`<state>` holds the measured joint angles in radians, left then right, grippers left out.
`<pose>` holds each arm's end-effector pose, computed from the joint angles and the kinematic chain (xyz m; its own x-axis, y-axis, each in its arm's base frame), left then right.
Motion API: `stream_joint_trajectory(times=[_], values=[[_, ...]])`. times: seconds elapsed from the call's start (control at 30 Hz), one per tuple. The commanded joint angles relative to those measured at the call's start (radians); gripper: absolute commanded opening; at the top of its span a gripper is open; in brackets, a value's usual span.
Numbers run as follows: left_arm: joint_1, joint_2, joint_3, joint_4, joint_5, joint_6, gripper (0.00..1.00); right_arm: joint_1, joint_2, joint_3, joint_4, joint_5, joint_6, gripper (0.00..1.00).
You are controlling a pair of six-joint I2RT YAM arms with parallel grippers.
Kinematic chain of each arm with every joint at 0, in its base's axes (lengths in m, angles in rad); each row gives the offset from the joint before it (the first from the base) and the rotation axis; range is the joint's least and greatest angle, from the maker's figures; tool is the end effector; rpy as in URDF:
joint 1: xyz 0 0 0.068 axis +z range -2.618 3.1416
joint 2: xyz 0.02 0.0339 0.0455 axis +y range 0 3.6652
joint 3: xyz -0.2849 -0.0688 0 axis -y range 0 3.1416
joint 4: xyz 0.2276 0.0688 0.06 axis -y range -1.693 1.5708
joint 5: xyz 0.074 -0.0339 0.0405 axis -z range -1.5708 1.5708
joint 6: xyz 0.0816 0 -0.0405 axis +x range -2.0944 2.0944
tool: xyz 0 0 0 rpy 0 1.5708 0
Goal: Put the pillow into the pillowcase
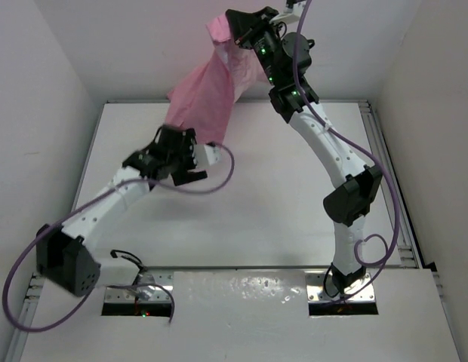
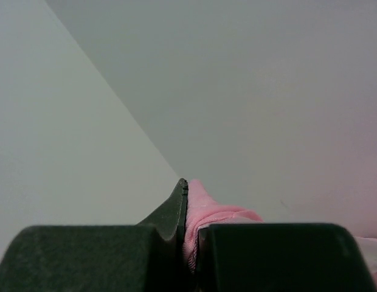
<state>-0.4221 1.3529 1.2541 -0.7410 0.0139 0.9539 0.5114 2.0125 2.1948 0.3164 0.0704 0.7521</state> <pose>0.2684 -0.1218 0.3131 -0.0519 0.9174 -0.3947 0.7959 0.2767 0.5386 0.4312 0.2354 0.5456 0.0079 0.7859 -0.6183 -0.6021 0.4974 0.6245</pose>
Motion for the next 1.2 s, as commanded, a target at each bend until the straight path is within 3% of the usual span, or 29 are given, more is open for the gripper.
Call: stream_joint_trajectory(times=[0.0,0.03,0.07,0.13,0.17,0.2,0.33,0.37,0.47,0.53,0.77,0.87,0.9,0.97,1.0,1.1,1.17], values=[[-0.05,-0.237,-0.355,0.495,-0.294,0.361,1.0,0.004,-0.05,0.014,0.171,0.052,-0.011,0.0],[-0.061,-0.282,-0.466,0.599,-0.275,0.479,1.0,0.004,-0.057,0.0,0.176,0.049,-0.008,0.0],[-0.07,-0.331,-0.578,0.825,-0.184,0.729,1.0,0.004,-0.066,-0.013,0.173,0.048,-0.004,0.0],[-0.07,-0.423,-0.817,0.984,-0.064,0.926,1.0,0.004,-0.077,-0.026,0.165,0.036,-0.008,0.0],[-0.087,-0.417,-0.853,1.043,0.017,1.051,1.0,0.004,-0.098,-0.056,0.171,0.034,-0.008,0.0],[-0.102,-0.397,-0.867,1.052,0.03,1.086,1.0,0.004,-0.11,-0.078,0.177,0.023,-0.007,0.0],[-0.225,-0.186,-0.884,1.334,-0.153,1.053,1.0,0.004,-0.176,-0.174,0.196,-0.024,-0.025,0.0],[-0.227,-0.125,-0.89,1.515,-0.196,1.056,1.0,0.004,-0.19,-0.214,0.2,-0.033,-0.025,0.0],[-0.201,0.131,-0.878,1.853,-0.293,1.103,1.0,0.006,-0.26,-0.288,0.216,-0.058,-0.04,0.0],[-0.182,0.237,-0.868,1.986,-0.275,1.152,1.0,0.003,-0.276,-0.314,0.227,-0.064,-0.028,0.0],[-0.162,0.509,-0.736,2.161,-0.2,1.212,1.0,-0.002,-0.274,-0.305,0.237,-0.099,0.019,0.0],[-0.156,0.597,-0.59,2.233,-0.222,1.175,1.0,-0.004,-0.273,-0.303,0.227,-0.11,0.02,0.0],[-0.153,0.604,-0.514,2.237,-0.245,1.139,0.96,-0.005,-0.273,-0.305,0.222,-0.113,0.016,0.0],[-0.144,0.606,-0.448,2.201,-0.304,1.102,0.46,-0.011,-0.278,-0.31,0.216,-0.119,0.013,0.0],[-0.13,0.604,-0.405,2.204,-0.314,1.077,0.0,-0.016,-0.278,-0.311,0.213,-0.119,0.015,0.0],[-0.112,0.562,-0.397,2.243,-0.342,1.033,0.0,-0.04,-0.278,-0.311,0.205,-0.112,0.019,0.0],[-0.119,0.439,-0.415,2.127,-0.409,0.907,0.0,-0.06,-0.278,-0.308,0.196,-0.109,0.021,0.0]])
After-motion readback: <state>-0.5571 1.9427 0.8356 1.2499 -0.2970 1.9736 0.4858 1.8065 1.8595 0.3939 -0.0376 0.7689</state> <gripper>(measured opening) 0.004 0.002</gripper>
